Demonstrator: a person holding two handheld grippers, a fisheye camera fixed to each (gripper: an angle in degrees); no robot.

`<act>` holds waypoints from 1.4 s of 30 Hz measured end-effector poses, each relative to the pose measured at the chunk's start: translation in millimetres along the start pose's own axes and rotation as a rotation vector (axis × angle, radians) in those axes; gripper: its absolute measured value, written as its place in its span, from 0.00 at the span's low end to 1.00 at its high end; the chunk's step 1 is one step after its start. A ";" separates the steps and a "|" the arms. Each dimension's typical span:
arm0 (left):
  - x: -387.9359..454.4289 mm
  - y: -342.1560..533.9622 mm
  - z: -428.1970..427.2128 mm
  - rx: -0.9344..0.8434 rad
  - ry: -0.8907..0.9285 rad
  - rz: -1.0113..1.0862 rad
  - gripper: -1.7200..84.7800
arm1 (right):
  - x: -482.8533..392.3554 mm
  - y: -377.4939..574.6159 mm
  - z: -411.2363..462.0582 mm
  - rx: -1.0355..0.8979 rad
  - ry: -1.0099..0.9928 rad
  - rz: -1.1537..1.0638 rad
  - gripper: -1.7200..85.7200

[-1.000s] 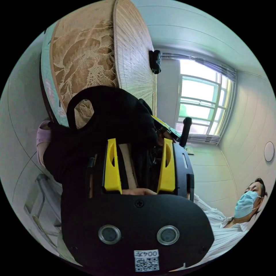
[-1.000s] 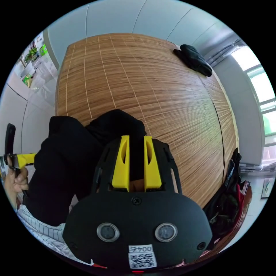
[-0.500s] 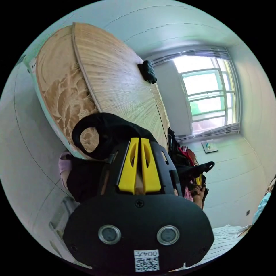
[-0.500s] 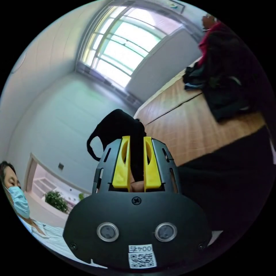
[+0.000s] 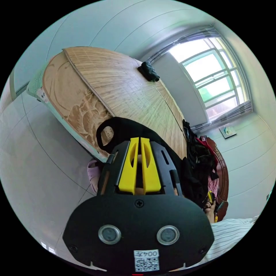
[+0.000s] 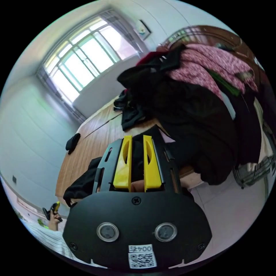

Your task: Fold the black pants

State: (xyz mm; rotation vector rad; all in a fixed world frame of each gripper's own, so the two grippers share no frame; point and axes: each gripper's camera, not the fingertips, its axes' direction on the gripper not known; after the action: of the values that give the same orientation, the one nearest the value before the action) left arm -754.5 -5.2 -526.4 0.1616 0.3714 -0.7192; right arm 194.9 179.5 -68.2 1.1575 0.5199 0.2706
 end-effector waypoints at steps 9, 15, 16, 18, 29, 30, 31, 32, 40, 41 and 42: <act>86.8 -8.6 134.4 -0.262 -0.345 0.220 0.02 | -266.1 74.5 112.7 -0.302 -0.260 -0.535 0.08; 124.3 6.1 191.8 -0.296 -0.427 0.331 0.02 | -396.8 143.2 232.4 -0.562 -0.157 -0.729 0.06; 132.4 5.5 201.5 -0.305 -0.444 0.375 0.02 | -414.1 152.6 254.1 -0.599 -0.096 -0.750 0.06; 144.3 1.3 216.9 -0.313 -0.464 0.437 0.02 | -434.8 164.1 281.7 -0.651 -0.016 -0.765 0.06; 222.4 -28.5 340.7 -0.367 -0.647 0.901 0.02 | -524.0 197.4 349.4 -0.585 0.167 -0.836 0.05; 221.7 -28.1 340.8 -0.360 -0.635 0.892 0.02 | -526.6 199.8 349.5 -0.578 0.165 -0.842 0.05; 217.9 -28.0 338.8 -0.348 -0.596 0.853 0.03 | -531.7 203.1 350.0 -0.571 0.157 -0.858 0.05; 214.7 -28.9 335.5 -0.355 -0.555 0.797 0.03 | -536.9 201.4 351.0 -0.597 0.140 -0.862 0.06; 246.8 23.1 359.8 -0.462 -0.729 0.884 0.03 | -578.0 190.2 339.3 -0.846 0.148 -0.970 0.09; 252.4 32.6 368.0 -0.406 -0.780 0.932 0.03 | -579.1 204.7 355.9 -0.940 0.149 -0.995 0.09; 254.7 36.2 372.3 -0.394 -0.802 0.946 0.03 | -579.1 211.0 361.6 -0.959 0.157 -0.999 0.09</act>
State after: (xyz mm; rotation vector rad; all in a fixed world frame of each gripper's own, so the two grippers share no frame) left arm -451.8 -234.7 -280.6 -0.3166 -0.3421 0.2609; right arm -96.6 -294.8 379.8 -0.1220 0.9046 -0.2578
